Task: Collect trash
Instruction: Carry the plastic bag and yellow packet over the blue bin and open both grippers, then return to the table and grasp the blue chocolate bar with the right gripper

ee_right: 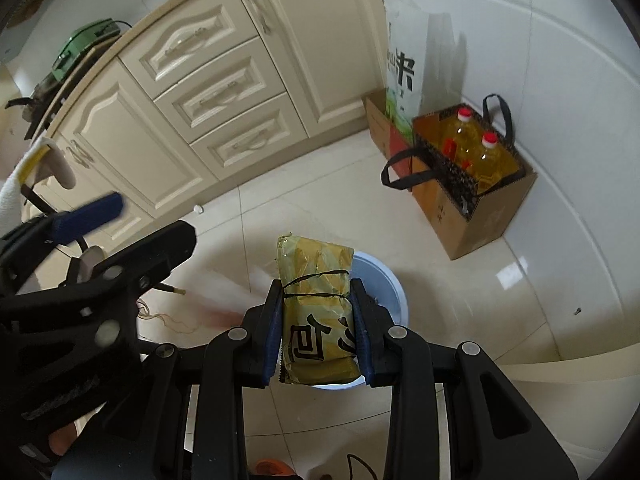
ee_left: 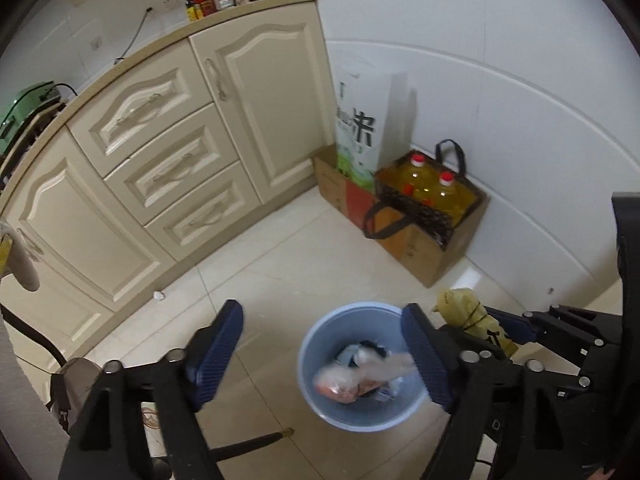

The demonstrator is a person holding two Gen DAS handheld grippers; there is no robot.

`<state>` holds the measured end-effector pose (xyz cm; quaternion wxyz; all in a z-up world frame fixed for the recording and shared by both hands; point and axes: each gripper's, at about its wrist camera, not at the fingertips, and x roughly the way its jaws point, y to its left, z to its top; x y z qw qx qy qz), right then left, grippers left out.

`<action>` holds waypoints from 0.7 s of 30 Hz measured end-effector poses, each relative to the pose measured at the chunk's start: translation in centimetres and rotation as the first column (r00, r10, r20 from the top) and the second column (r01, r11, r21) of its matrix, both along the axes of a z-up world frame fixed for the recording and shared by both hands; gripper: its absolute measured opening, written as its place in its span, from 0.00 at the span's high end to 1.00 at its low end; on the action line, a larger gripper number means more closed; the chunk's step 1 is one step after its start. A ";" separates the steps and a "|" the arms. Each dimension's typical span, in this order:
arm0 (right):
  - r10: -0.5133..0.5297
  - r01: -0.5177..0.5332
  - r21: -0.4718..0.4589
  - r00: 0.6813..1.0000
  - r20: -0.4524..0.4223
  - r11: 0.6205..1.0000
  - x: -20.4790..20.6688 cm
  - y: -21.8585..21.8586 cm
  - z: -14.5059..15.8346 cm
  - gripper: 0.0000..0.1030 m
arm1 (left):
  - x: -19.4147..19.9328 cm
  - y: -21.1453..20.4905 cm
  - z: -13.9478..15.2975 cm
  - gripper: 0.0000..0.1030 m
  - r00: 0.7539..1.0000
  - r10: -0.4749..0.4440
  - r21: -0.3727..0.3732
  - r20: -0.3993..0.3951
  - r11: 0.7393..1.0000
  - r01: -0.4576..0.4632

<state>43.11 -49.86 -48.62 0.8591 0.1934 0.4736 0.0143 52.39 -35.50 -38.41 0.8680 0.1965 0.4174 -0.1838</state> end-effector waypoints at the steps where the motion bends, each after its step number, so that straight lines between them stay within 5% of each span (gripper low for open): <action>1: 0.001 -0.001 0.003 1.000 -0.001 1.000 0.2 0.1 -0.3 0.70 | -0.4 0.1 -0.4 0.24 1.000 0.003 0.000 -0.001 1.000 -0.003; 12: 0.005 -0.005 0.005 1.000 -0.001 1.000 2.4 1.5 -1.3 0.67 | -0.2 1.7 -1.0 0.23 0.998 0.057 0.004 -0.016 0.998 -0.057; 21: -0.015 0.015 -0.011 0.999 0.032 1.000 1.8 2.0 1.4 0.55 | -1.6 3.5 2.1 0.23 0.997 0.070 -0.044 0.006 0.997 -0.070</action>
